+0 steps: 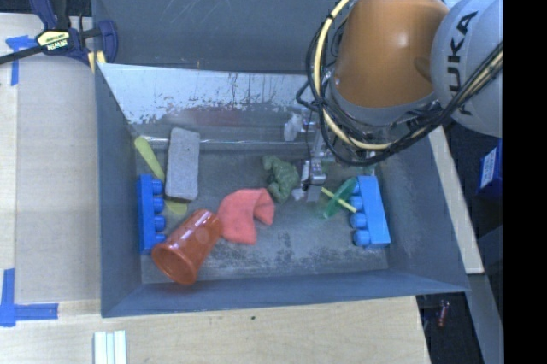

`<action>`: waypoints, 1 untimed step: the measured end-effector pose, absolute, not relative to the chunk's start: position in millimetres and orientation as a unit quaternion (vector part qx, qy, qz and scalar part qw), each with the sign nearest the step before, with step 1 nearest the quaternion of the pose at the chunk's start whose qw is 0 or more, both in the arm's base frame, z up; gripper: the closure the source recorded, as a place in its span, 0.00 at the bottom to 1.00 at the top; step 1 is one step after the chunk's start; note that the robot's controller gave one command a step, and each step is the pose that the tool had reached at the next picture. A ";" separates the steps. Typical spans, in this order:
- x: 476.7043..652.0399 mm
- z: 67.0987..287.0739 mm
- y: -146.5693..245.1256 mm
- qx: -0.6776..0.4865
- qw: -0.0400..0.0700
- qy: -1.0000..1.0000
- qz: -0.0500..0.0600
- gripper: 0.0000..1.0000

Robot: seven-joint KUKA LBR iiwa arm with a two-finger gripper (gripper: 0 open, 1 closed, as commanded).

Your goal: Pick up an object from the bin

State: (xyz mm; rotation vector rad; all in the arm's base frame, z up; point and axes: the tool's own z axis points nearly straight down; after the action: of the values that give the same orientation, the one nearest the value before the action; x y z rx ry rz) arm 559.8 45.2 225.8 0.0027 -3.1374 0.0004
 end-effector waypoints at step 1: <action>561.4 229.6 45.1 0.000 -0.002 -1.000 0.000 0.00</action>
Offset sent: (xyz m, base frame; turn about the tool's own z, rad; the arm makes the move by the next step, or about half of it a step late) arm 0.0119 0.0386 -0.1164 -0.1365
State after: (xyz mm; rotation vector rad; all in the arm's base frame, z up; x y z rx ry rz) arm 561.4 45.1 229.6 0.0011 -3.1452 -0.0009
